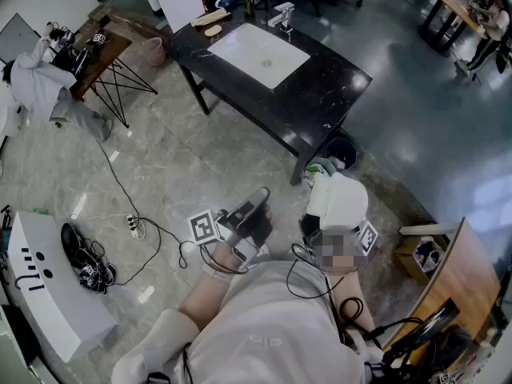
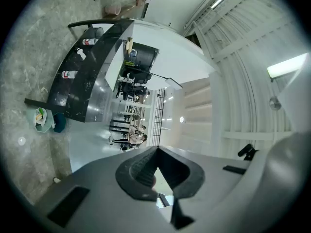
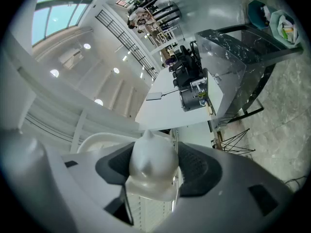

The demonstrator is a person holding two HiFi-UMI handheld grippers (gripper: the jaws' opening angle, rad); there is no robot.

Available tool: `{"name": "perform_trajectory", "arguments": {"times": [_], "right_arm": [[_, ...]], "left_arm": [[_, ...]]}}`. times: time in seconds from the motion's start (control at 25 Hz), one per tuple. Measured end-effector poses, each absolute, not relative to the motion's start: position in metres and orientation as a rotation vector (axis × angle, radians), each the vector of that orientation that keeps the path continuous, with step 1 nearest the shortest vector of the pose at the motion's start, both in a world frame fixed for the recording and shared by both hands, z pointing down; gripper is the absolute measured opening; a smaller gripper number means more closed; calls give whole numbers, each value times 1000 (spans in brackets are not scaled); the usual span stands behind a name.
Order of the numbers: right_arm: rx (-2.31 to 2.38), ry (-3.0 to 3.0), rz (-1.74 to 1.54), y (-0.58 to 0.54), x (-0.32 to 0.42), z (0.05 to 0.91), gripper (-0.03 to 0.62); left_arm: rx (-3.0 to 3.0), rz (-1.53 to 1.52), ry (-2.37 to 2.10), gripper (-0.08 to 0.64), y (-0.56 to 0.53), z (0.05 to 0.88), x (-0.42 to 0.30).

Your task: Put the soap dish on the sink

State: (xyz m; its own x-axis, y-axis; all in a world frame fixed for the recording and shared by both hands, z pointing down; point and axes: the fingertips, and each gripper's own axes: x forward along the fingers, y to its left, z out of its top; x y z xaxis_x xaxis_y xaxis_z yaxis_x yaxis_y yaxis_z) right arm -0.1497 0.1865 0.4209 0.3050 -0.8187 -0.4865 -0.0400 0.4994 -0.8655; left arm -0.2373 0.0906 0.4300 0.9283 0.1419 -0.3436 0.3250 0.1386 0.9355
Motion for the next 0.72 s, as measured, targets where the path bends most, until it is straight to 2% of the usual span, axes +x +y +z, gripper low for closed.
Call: {"name": "perform_trajectory", "arguments": {"times": [0.36, 0.72], "right_arm": [[-923, 1141, -597, 164, -175, 422, 275], [-926, 1139, -590, 147, -173, 427, 275]], "left_arm": [[1448, -133, 440, 6, 67, 432, -266], [1433, -81, 466, 6, 55, 440, -265]]}}
